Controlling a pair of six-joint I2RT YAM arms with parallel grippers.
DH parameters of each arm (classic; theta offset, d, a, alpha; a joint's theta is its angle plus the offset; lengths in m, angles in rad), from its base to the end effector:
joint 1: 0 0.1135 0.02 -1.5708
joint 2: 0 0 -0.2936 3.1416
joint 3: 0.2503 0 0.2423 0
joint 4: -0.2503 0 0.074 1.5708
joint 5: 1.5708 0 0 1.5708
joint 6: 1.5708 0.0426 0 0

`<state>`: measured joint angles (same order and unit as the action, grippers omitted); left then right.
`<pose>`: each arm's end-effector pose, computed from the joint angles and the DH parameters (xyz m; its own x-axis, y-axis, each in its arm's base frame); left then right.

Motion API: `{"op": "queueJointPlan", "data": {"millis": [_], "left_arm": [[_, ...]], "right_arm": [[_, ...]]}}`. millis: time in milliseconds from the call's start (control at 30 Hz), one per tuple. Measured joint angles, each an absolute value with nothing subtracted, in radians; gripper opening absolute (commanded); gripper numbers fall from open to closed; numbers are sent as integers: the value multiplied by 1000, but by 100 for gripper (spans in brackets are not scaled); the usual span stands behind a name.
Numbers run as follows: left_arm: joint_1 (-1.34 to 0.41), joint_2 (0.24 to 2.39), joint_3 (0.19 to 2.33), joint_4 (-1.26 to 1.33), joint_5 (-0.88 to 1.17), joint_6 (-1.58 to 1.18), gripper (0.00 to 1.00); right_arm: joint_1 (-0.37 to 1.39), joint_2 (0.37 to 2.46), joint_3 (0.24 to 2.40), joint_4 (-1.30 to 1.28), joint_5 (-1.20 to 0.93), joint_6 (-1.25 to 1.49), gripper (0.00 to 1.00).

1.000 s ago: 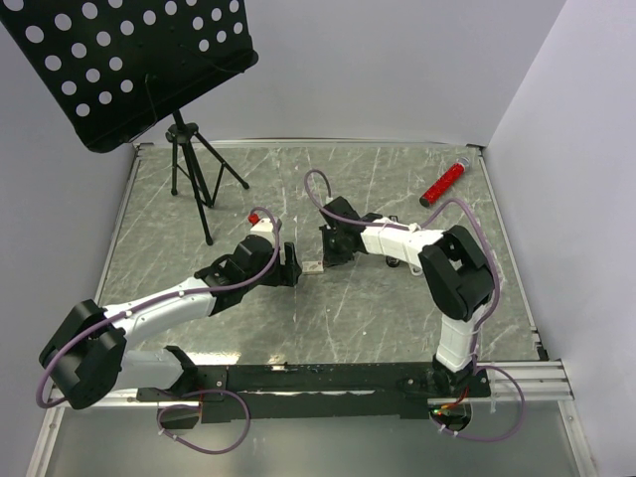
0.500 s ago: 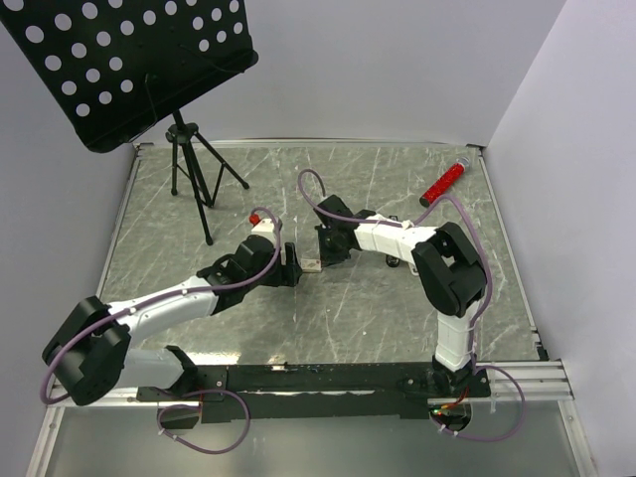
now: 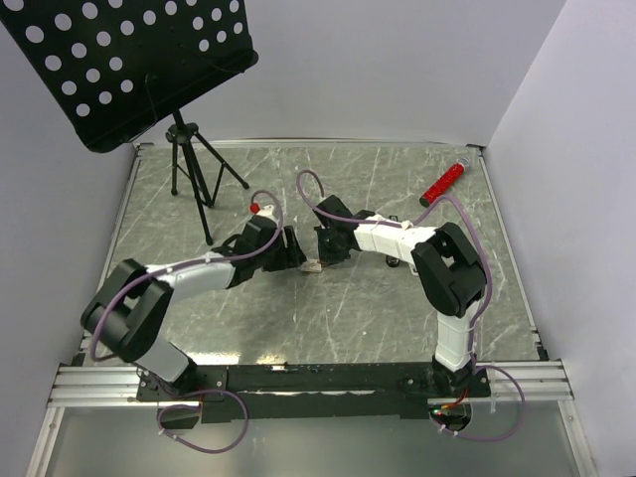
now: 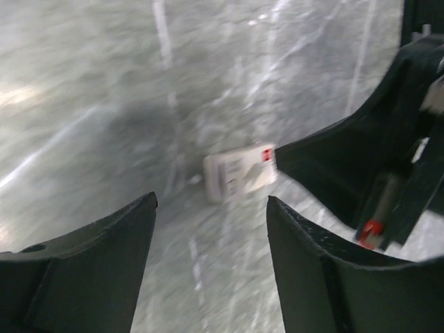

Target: Load the staples into the stapler

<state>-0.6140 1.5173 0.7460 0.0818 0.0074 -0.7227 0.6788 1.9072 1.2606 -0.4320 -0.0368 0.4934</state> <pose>0.2486 -0.1756 0.2119 -0.7741 -0.2635 -0.5756 0.0917 0.8530 -0.5139 0.3069 0.2496 0.1944 -0.9077 -0.1241 -0.4008 -0.2396 0.9375 0.2524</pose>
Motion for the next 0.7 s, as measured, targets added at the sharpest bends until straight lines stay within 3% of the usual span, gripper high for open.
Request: {"op": "queueJointPlan", "data": {"millis": [333,533,700], "left_arm": [[-612,1664,820,111,99,-757,34],[-611,1697,820,111,120,-776,24],[-605,1709,820,117,136,-792,22]], "right_arm": [[682,1907,1261,-430,-37,481,4],[683,1907,1261,-427,-38,481,8],[683,1907,1261,-423,-43,486,12]]}}
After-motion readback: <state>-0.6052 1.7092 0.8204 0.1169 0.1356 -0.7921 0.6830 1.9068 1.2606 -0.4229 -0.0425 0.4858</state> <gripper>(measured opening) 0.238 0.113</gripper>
